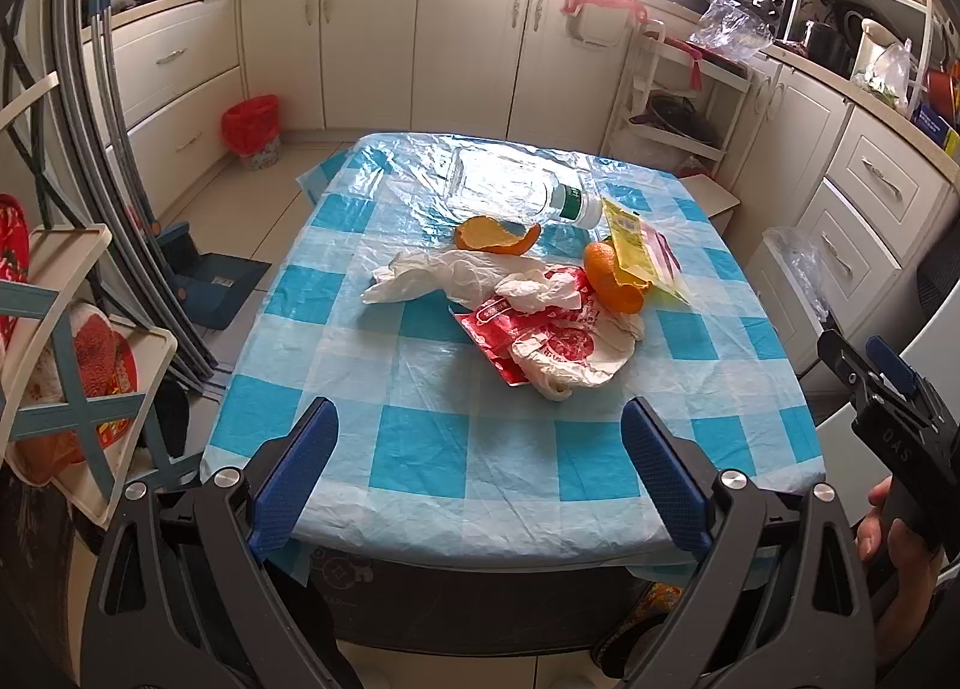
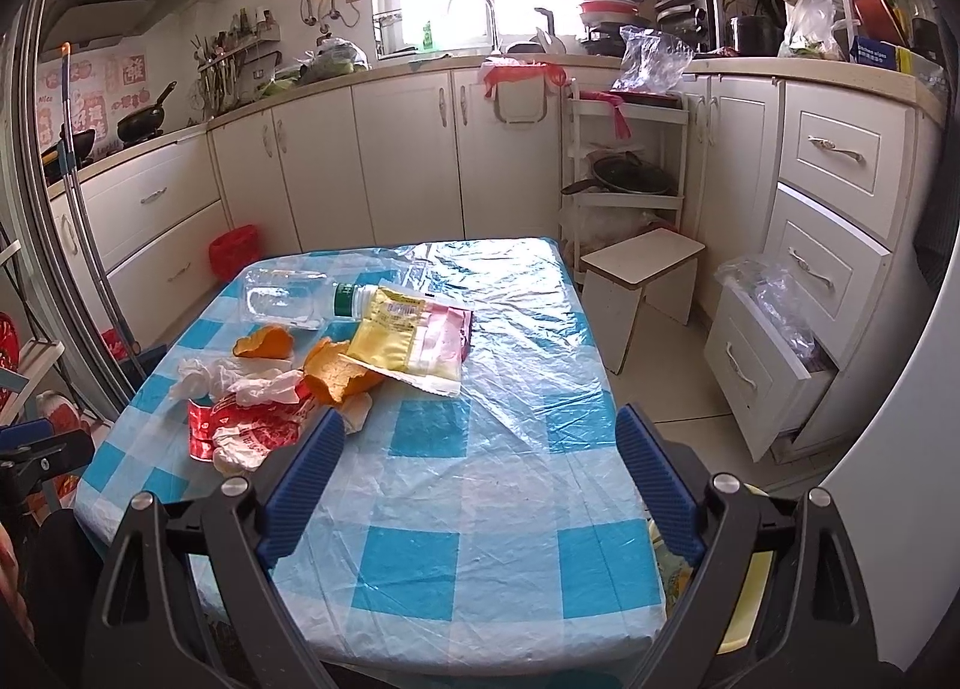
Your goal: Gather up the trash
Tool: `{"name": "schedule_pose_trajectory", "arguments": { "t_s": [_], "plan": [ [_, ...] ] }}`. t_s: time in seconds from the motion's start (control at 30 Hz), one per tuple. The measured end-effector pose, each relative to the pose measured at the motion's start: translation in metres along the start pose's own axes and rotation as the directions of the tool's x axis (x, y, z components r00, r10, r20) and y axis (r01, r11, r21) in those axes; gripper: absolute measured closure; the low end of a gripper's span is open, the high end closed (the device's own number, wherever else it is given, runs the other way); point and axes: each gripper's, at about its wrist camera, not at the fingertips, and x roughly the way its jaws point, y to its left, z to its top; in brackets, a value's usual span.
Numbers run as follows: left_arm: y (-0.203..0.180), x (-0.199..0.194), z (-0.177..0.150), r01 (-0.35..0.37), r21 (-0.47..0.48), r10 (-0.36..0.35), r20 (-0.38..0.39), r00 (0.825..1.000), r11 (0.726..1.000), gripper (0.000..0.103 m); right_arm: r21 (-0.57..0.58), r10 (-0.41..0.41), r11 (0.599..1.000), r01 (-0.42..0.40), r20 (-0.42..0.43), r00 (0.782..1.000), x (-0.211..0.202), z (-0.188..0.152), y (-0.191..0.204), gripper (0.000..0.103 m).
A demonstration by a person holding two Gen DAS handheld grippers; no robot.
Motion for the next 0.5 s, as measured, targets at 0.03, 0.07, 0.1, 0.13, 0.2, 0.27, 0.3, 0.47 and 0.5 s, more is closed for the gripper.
{"name": "schedule_pose_trajectory", "arguments": {
  "t_s": [0.03,0.07,0.1,0.13,0.2,0.27,0.3,0.47,0.5],
  "plan": [
    [-0.0001,-0.0001,-0.0002,0.0,-0.001,0.0,0.001,1.0,1.0,0.012,-0.001,0.001,1.0,-0.001,-0.001,1.0,0.0001,-0.0003,0.0004,0.015],
    [0.0017,0.0,-0.0004,0.0,-0.002,0.0,0.001,1.0,1.0,0.012,-0.002,0.002,1.0,-0.002,-0.001,1.0,0.0004,-0.0004,0.0007,0.015],
    [0.0021,0.0001,-0.0005,0.001,-0.001,-0.001,0.001,1.0,1.0,0.012,-0.003,0.002,1.0,-0.002,-0.002,1.0,0.0009,-0.0005,0.0009,0.015],
    [0.0019,0.0003,-0.0006,0.0,-0.001,0.0,0.0,1.0,1.0,0.012,-0.004,0.003,1.0,-0.003,-0.003,1.0,0.0012,-0.0007,0.0011,0.015],
    [0.0018,0.0001,-0.0005,0.001,-0.001,-0.001,0.0,1.0,1.0,0.012,-0.006,0.004,1.0,-0.004,-0.006,1.0,0.0016,-0.0009,0.0016,0.015],
    [0.0015,0.0002,-0.0004,0.0,0.0,0.0,0.0,1.0,1.0,0.012,-0.008,0.005,1.0,-0.005,-0.007,1.0,0.0017,-0.0009,0.0016,0.015],
    [0.0018,0.0001,-0.0006,-0.001,0.001,0.001,0.001,1.0,1.0,0.012,-0.009,0.006,1.0,-0.006,-0.008,1.0,0.0016,-0.0011,0.0017,0.015],
    [0.0029,0.0003,-0.0008,0.0,0.001,0.0,0.001,1.0,1.0,0.012,-0.014,0.008,1.0,-0.008,-0.014,1.0,0.002,-0.0016,0.0027,0.015],
    [0.0029,0.0002,-0.0008,0.002,0.002,-0.002,0.002,1.0,1.0,0.012,-0.015,0.009,1.0,-0.009,-0.016,1.0,0.002,-0.0017,0.0029,0.015]
  ]
}}
